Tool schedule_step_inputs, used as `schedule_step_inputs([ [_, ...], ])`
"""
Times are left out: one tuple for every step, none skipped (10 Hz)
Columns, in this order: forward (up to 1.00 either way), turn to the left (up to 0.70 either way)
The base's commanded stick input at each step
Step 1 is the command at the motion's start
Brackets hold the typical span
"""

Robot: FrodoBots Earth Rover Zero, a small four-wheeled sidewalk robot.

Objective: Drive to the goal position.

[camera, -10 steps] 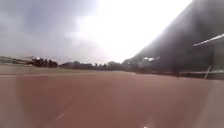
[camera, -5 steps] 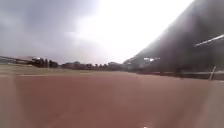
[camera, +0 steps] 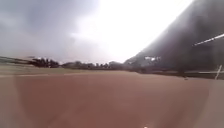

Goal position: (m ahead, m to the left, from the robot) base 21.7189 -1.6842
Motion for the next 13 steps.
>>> schedule_step_inputs([
  [0.70, 0.00],
  [0.70, 0.00],
  [0.70, 0.00],
  [0.70, 0.00],
  [0.70, 0.00],
  [0.70, 0.00],
  [0.70, 0.00],
  [0.70, 0.00],
  [0.70, 0.00],
  [0.70, 0.00],
  [0.70, 0.00],
  [0.70, 0.00],
  [0.70, 0.00],
])
